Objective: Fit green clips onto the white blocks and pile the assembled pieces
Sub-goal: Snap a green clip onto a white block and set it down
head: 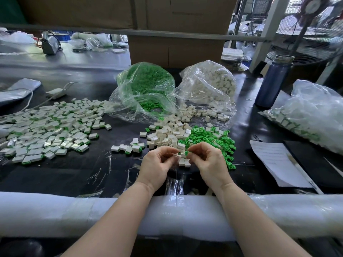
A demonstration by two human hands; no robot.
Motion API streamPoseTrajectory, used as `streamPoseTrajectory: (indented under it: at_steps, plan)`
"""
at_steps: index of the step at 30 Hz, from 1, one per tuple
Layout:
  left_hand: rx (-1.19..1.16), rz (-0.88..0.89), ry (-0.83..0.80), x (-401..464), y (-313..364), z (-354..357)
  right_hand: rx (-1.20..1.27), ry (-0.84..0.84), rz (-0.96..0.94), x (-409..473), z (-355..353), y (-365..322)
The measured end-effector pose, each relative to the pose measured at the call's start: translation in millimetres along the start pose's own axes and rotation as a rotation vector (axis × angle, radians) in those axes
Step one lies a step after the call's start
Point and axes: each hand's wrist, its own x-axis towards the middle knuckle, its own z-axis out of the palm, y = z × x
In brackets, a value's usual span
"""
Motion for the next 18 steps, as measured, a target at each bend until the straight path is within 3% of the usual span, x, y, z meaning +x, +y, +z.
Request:
streamPoseTrajectory:
  at_steps: [3, 18]
  plan:
    - [-0.097, -0.047, -0.022, 0.6, 0.7, -0.6, 0.123, -0.047, 0.046, -1.1, -0.2, -3.0]
    - [-0.139, -0.055, -0.101, 0.3, 1.7, -0.9, 0.173, -0.137, 0.086, -2.7, 1.3, -6.4]
